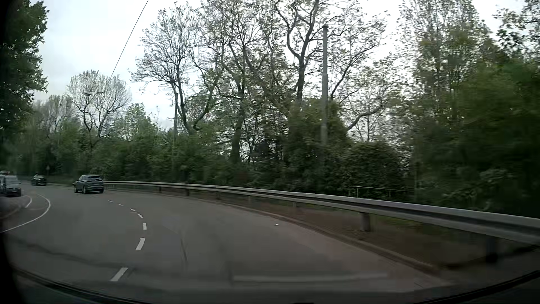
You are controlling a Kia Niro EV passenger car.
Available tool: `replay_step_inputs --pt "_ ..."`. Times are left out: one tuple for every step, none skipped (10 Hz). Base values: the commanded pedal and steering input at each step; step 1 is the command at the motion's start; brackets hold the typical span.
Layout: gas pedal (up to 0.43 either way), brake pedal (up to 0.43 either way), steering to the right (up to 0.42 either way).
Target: Follow the waypoints while adhering to traffic rules and regulations
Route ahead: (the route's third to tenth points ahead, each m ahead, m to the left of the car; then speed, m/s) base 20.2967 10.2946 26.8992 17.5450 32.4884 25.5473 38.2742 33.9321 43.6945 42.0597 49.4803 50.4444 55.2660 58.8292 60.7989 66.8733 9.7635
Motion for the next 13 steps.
replay_step_inputs --pt "0.039 0.000 -0.160" --pt "0.039 0.000 -0.157" --pt "0.039 0.000 -0.155" --pt "0.039 0.000 -0.154" --pt "0.028 0.000 -0.154" --pt "0.008 0.000 -0.154" --pt "0.000 0.000 -0.151" --pt "0.000 0.000 -0.150" --pt "0.000 0.000 -0.150" --pt "0.008 0.000 -0.150" --pt "0.020 0.000 -0.150" --pt "0.028 0.000 -0.150" --pt "0.039 0.000 -0.150"
